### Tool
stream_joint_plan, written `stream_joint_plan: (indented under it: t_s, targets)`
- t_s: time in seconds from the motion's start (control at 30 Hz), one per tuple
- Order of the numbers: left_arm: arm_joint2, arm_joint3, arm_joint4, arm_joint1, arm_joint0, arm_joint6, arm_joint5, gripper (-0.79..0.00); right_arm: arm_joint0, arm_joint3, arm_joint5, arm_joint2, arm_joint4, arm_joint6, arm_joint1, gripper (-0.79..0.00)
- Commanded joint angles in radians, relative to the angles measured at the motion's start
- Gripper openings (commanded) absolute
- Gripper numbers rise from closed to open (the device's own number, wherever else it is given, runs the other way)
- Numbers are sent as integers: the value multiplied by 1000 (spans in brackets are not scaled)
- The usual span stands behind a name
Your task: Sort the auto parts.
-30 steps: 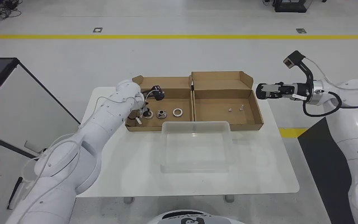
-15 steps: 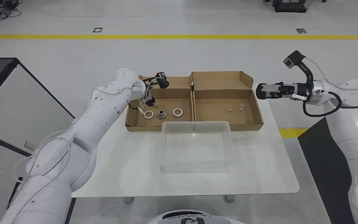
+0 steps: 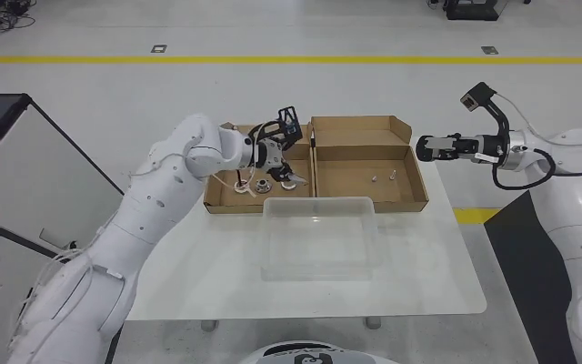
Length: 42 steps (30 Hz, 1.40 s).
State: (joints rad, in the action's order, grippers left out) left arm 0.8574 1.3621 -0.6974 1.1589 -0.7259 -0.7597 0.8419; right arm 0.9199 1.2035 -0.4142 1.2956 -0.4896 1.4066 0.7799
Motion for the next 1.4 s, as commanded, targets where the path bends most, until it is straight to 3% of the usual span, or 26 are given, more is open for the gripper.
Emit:
stream_joint_plan:
  t_s: [0.0, 0.37, 0.7, 1.37]
  targets:
    - [59, 96, 54, -22, -53, -15, 3, 0, 0, 0, 0, 0, 0, 0, 0, 0]
    - [362, 419, 282, -122, -286, -125, 41, 0, 0, 0, 0, 0, 0, 0, 0, 0]
    - [578, 546, 419, -188, -429, -170, 48, 0, 0, 0, 0, 0, 0, 0, 0, 0]
    - [578, 546, 419, -188, -429, -170, 48, 0, 0, 0, 0, 0, 0, 0, 0, -1]
